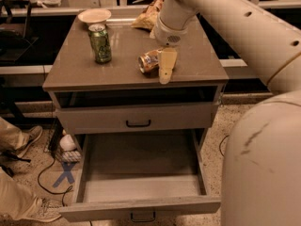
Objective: Place orange can into middle drawer
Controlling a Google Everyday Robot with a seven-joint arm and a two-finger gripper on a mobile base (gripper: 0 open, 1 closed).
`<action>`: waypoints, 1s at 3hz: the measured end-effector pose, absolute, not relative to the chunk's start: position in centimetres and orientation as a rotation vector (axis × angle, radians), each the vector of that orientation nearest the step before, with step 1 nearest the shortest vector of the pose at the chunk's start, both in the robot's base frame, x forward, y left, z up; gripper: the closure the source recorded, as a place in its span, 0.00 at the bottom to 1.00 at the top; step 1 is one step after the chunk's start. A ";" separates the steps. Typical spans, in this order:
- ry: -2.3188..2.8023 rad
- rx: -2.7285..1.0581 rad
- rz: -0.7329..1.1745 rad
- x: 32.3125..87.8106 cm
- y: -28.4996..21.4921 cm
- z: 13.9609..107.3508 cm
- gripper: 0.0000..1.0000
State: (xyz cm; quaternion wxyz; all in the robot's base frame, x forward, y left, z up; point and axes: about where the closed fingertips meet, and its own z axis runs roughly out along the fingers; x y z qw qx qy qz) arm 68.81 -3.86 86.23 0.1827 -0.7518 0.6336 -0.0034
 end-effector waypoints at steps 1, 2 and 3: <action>1.812 -2.169 0.014 70.0 -2.9 84.1 0.17; 1.871 -2.202 0.020 70.0 -4.0 82.1 0.48; 1.909 -2.202 -0.009 69.1 -6.0 82.4 0.71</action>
Offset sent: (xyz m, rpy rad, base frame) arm 0.0142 -0.0033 -0.0537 -0.1029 0.1355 -0.0052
